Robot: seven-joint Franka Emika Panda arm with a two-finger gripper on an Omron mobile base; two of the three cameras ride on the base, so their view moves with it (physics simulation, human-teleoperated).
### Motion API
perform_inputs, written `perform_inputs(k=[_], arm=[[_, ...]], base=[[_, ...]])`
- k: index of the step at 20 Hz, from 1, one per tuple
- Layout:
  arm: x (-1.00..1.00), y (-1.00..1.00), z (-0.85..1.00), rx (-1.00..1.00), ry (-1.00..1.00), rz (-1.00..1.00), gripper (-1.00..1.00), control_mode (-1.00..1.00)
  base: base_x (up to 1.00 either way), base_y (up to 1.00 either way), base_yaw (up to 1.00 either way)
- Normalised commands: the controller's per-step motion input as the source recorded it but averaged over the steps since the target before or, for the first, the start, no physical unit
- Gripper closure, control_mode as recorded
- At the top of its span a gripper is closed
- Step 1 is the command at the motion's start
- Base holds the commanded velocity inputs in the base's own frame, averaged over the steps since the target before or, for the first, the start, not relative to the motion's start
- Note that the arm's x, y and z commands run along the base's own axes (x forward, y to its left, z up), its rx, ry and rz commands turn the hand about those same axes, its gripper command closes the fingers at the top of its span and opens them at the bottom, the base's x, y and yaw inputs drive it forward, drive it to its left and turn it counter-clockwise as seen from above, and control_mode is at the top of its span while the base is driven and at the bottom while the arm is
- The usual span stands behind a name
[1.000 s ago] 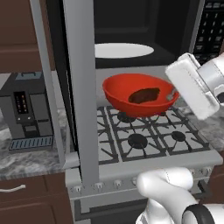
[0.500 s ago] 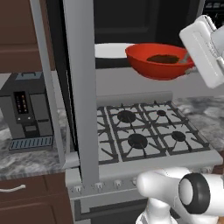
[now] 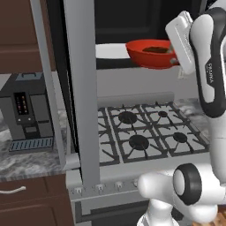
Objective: Pick the sweet potato from the sink and place it in the bowl. Then pick the bowl and place it in the microwave. Then close the microwave door and press the start button.
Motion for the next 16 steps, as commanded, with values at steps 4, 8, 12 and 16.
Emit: perform_inputs(k=[4, 8, 12, 16], arm=[[0.80, 0.26, -0.07, 0.00, 0.00, -0.06, 1.00, -1.00], [0.92, 0.24, -0.04, 0.00, 0.00, 0.00, 1.00, -1.00], [0.97, 0.10, -0.01, 0.00, 0.00, 0.00, 1.00, -1.00], [1.00, 0.02, -0.12, 0.00, 0.00, 0.00, 1.00, -1.00]], base=[[0.00, 0.00, 0.00], [0.00, 0.00, 0.00], [0.00, 0.00, 0.00], [0.00, 0.00, 0.00]])
